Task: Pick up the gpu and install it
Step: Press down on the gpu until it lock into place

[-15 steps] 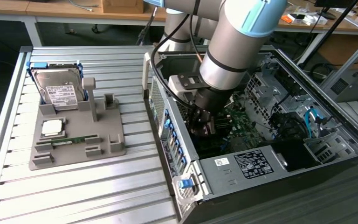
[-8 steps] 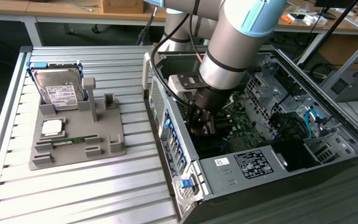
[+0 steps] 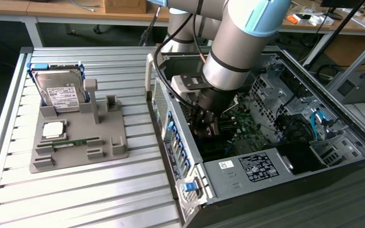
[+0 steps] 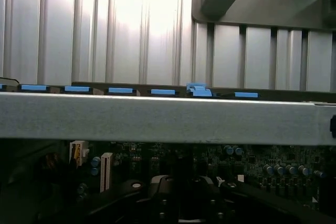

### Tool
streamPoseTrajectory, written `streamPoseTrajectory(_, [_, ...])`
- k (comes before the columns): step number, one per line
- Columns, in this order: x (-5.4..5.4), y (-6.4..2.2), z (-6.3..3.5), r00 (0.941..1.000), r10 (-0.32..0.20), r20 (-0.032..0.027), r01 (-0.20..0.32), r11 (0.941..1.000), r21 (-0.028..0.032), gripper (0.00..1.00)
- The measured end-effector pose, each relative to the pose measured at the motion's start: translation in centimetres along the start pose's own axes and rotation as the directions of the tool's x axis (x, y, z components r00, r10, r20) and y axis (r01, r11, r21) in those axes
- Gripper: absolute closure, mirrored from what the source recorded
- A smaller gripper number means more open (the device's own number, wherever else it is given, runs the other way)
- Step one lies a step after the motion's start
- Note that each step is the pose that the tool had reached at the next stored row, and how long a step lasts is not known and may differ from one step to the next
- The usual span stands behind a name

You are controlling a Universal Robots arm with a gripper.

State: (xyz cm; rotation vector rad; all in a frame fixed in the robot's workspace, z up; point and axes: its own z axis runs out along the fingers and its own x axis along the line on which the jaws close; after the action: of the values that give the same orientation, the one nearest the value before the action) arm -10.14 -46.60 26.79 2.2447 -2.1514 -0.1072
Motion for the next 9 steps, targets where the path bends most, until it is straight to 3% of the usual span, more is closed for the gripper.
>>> streamPoseTrajectory(9, [-0.25, -0.01, 0.01, 1.0, 0.0, 0.0, 0.0, 1.0, 0.0, 0.9])
